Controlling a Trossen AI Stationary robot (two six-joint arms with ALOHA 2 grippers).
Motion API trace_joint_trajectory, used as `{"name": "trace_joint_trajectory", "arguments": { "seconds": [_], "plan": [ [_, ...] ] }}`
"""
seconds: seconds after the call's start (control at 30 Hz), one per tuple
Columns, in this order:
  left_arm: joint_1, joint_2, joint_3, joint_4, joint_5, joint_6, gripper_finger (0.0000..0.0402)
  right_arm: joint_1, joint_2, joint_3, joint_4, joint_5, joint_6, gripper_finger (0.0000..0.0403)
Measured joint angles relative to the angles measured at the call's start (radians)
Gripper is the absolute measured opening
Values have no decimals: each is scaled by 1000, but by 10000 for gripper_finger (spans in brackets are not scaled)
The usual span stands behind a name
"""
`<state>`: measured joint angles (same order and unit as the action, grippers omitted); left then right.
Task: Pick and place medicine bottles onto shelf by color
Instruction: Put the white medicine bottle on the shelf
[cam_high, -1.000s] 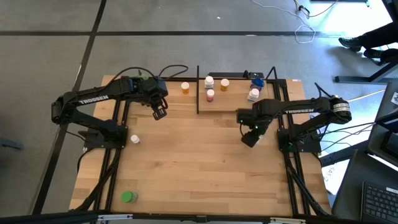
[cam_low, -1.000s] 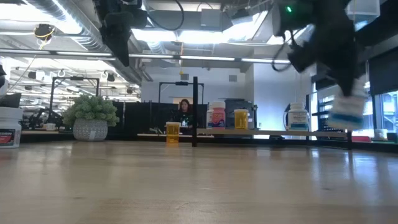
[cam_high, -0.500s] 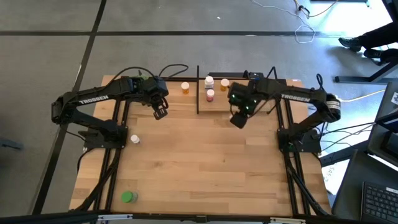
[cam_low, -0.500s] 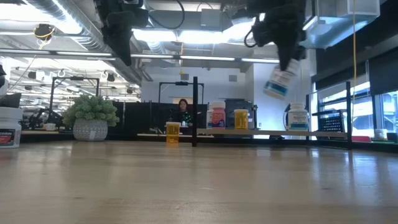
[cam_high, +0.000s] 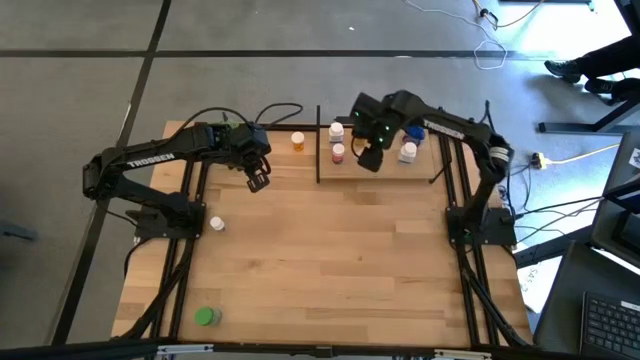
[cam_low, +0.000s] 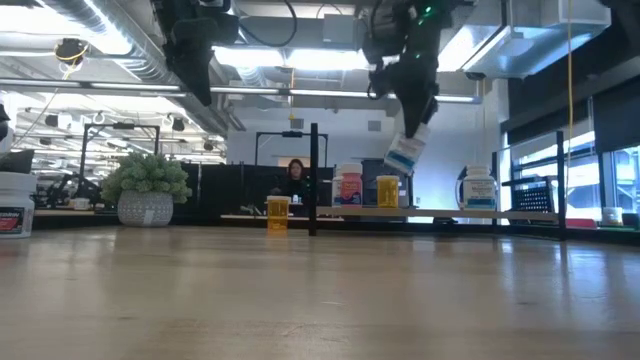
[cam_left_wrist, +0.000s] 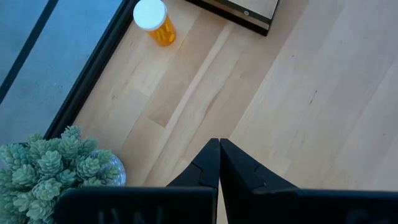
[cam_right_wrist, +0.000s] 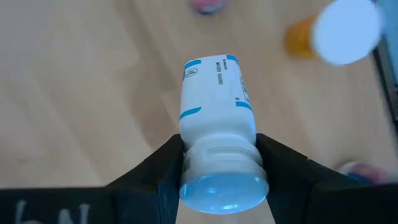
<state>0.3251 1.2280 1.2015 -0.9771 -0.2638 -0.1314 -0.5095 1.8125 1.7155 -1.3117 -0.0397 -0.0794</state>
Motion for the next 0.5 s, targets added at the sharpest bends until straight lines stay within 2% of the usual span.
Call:
{"name": "trace_joint_trajectory", "arguments": {
  "seconds": [0.27,0.5],
  "plan": [
    [0,0,0,0,0,0,0,-55,130,104,-50,15,-64,179],
    [0,0,0,0,0,0,0,-58,167,111,-52,13,-91,179]
  ]
}}
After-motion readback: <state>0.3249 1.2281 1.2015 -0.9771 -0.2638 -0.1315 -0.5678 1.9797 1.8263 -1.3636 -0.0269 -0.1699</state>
